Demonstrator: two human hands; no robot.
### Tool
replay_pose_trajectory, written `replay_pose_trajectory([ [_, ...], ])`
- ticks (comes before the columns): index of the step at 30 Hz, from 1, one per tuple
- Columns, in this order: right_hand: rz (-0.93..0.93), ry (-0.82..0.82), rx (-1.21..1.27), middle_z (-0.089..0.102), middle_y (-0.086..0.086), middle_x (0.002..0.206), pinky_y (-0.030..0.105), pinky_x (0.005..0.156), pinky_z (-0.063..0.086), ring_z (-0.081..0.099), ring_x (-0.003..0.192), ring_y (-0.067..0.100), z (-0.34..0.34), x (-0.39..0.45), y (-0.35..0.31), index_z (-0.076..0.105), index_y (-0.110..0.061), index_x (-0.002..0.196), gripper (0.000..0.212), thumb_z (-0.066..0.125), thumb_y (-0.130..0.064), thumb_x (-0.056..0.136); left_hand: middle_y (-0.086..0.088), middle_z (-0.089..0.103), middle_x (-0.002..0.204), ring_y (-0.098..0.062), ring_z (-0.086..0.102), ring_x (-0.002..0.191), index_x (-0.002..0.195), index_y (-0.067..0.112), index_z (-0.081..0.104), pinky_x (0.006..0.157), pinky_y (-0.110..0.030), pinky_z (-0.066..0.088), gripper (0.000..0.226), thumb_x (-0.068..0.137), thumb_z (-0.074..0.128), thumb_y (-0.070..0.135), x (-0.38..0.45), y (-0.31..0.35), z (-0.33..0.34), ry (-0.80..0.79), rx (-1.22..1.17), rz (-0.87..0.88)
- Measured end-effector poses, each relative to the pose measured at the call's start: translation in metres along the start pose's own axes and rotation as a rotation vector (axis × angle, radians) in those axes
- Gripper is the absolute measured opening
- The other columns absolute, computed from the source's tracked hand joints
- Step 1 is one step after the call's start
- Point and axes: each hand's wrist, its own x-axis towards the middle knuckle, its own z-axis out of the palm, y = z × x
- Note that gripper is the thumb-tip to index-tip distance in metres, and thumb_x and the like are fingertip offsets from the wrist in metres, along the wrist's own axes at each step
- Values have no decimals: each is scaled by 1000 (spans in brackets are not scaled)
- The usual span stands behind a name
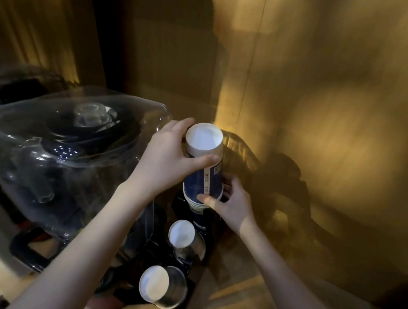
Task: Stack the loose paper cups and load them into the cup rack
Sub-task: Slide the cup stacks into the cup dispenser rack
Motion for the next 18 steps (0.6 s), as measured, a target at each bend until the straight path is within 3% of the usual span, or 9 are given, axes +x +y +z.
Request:
replay_pose_trajectory([
  [8, 32, -49, -53, 55, 5, 132, 23, 89, 42, 52, 108, 10, 0, 5, 5, 40, -17, 130, 75, 81, -25, 68, -8, 58, 120, -13, 51, 102, 125, 13, 53, 86, -23, 38, 63, 70, 74, 37, 3, -15, 11, -27, 39, -1],
  [13, -49, -48, -176, 54, 5, 130, 21, 88, 37, 49, 110, 9, -3, 4, 5, 42, -15, 131, 68, 76, -25, 73, -8, 57, 123, -19, 54, 110, 125, 13, 52, 96, -33, 45, 64, 70, 75, 35, 1, -19, 22, -11, 4, 1],
  [18, -170, 59, -177, 58, 5, 122, 14, 85, 39, 54, 112, 15, -8, 3, 2, 48, -16, 123, 56, 75, -26, 75, -6, 56, 124, -17, 51, 114, 125, 14, 52, 86, -6, 28, 64, 69, 76, 33, 0, -27, 39, -44, -22, -24],
])
